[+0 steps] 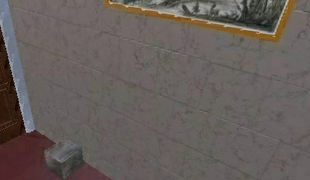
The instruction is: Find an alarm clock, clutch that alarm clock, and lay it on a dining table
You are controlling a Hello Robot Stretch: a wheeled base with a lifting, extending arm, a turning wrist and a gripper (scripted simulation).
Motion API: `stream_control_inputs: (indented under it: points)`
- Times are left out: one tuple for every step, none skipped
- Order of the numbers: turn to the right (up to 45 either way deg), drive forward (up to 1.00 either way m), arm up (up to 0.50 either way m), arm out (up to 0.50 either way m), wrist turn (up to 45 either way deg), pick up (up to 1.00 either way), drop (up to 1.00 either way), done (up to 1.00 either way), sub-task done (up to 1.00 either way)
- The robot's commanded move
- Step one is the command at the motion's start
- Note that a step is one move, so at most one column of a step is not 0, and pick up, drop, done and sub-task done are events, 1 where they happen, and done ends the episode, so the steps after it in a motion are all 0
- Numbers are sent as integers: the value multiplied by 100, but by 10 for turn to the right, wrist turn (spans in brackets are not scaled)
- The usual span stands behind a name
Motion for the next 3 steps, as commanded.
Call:
stream_control_inputs:
  points:
    - [0,0,0,0,-450,0,0,0,0]
    - [0,0,0,0,-90,0,0,0,0]
    - [0,0,0,-48,0,0,0,0,0]
